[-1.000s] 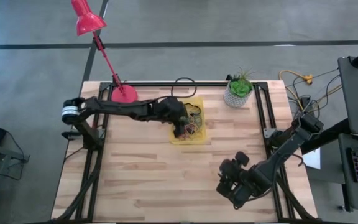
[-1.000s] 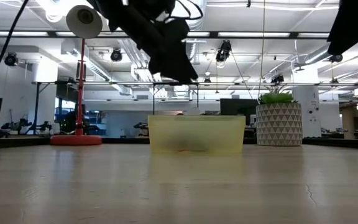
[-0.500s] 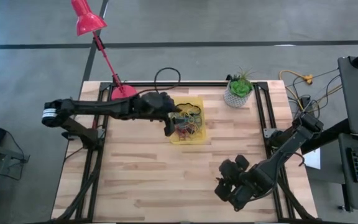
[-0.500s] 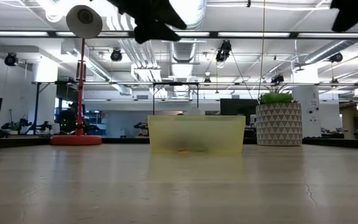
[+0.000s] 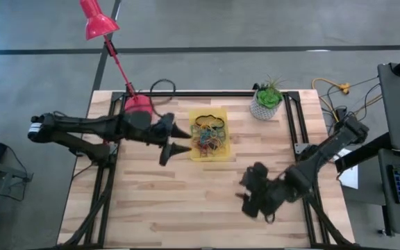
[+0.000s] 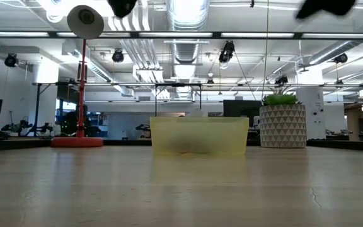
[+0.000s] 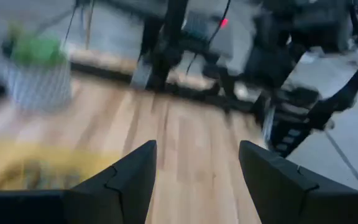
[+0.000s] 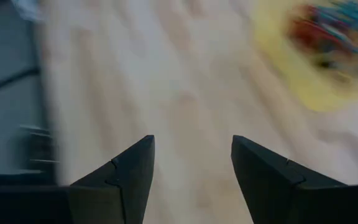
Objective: Pick and place rubber bands into bin
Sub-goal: Return to Home Position
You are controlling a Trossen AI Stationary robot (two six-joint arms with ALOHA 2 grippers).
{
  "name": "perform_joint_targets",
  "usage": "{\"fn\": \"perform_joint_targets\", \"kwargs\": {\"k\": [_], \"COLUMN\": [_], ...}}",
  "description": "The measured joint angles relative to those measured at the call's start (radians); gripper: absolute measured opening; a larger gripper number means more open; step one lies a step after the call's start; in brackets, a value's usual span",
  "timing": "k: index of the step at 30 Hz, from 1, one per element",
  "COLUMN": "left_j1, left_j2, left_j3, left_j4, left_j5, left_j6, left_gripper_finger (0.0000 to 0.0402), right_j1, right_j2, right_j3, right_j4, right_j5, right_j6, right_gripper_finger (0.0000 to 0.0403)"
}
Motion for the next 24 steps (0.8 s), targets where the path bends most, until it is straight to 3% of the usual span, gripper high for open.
{"fn": "perform_joint_targets", "kwargs": {"k": [2, 4, 8, 11, 16, 24], "left_j1": [-0.014, -0.017, -0.034, -0.025, -0.003, 0.022], "left_j2": [-0.035, -0.072, -0.15, -0.241, -0.436, -0.759], "left_j3": [-0.102, -0.23, -0.474, -0.591, -0.689, -0.76], "left_j4": [0.037, 0.191, 0.587, 0.691, 0.594, 0.229], "left_j5": [-0.018, 0.041, 0.154, 0.141, 0.14, 0.101], "left_j6": [-0.067, -0.132, -0.218, -0.215, -0.185, -0.19], "left_gripper_finger": [0.0213, 0.0213, 0.0213, 0.0213, 0.0213, 0.0213], "right_j1": [-0.033, -0.065, -0.138, -0.187, -0.273, -0.339], "right_j2": [-0.094, -0.229, -0.468, -0.601, -0.777, -1.007], "right_j3": [-0.146, -0.309, -0.593, -0.733, -0.847, -0.914], "right_j4": [0.062, 0.211, 0.681, 0.941, 0.921, 0.732], "right_j5": [-0.028, -0.076, -0.258, -0.321, -0.315, -0.28], "right_j6": [0.01, 0.001, -0.13, -0.238, -0.307, -0.307], "right_gripper_finger": [0.0201, 0.0201, 0.0201, 0.0201, 0.0201, 0.0201]}}
